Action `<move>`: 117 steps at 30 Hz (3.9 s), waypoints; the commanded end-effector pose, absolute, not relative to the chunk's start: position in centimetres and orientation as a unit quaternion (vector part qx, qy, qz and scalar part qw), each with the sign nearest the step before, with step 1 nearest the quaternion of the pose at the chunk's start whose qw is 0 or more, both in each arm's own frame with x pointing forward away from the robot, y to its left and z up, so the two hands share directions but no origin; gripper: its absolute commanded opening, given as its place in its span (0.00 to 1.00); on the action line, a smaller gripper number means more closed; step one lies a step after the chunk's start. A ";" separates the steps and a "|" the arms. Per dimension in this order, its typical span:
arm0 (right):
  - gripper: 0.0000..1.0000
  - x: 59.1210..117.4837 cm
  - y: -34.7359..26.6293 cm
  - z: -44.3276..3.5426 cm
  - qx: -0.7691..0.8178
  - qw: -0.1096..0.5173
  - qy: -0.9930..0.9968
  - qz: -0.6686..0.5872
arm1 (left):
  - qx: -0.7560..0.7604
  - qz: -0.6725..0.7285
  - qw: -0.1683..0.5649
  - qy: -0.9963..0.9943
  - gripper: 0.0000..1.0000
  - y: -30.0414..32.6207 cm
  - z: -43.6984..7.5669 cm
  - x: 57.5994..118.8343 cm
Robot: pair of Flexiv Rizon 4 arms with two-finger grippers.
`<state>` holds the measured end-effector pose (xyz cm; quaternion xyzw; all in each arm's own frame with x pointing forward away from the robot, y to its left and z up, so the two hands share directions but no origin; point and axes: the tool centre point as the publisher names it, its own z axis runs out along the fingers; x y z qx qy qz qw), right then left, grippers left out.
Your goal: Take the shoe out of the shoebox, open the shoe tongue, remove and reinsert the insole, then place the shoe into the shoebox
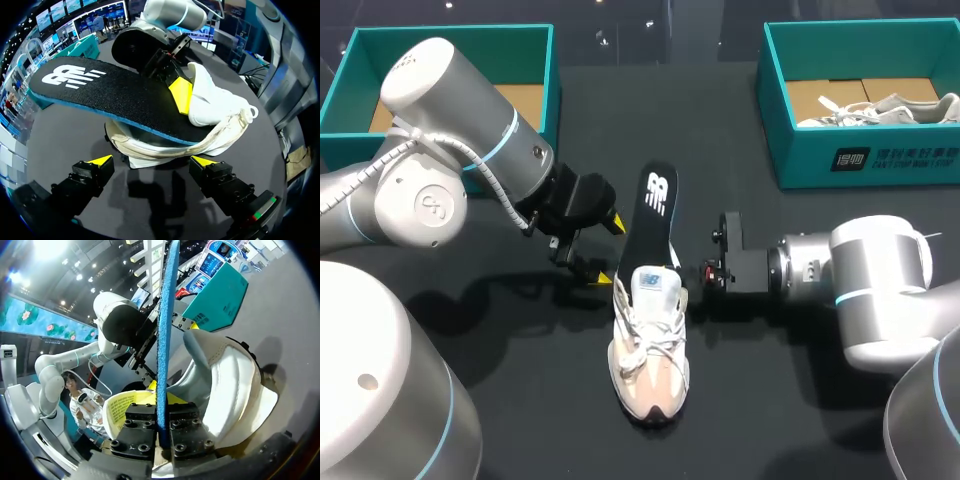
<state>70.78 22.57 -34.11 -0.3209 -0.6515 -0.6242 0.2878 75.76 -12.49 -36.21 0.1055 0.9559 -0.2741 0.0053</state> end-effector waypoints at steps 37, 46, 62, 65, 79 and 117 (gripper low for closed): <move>0.25 72.8 22.0 -31.0 -0.265 0.242 -0.688 -0.631 | 0.106 -0.274 0.005 0.956 1.00 -12.6 -36.3 75.8; 0.23 74.3 22.2 -29.8 -0.242 0.235 -0.699 -0.631 | 0.106 -0.274 0.005 0.956 1.00 -12.6 -36.3 75.8; 0.00 75.5 21.8 -30.2 -0.241 0.232 -0.706 -0.624 | 0.106 -0.274 0.005 0.956 1.00 -12.6 -36.3 75.8; 0.00 75.2 21.8 -30.6 -0.244 0.232 -0.704 -0.625 | 0.106 -0.274 0.005 0.956 1.00 -12.6 -36.3 75.8; 0.00 73.1 22.0 -32.5 -0.271 0.241 -0.687 -0.629 | 0.106 -0.274 0.005 0.956 1.00 -12.6 -36.3 75.8; 0.32 72.4 22.1 -32.2 -0.334 0.226 -0.702 -0.587 | 0.106 -0.274 0.005 0.956 1.00 -12.6 -36.3 75.8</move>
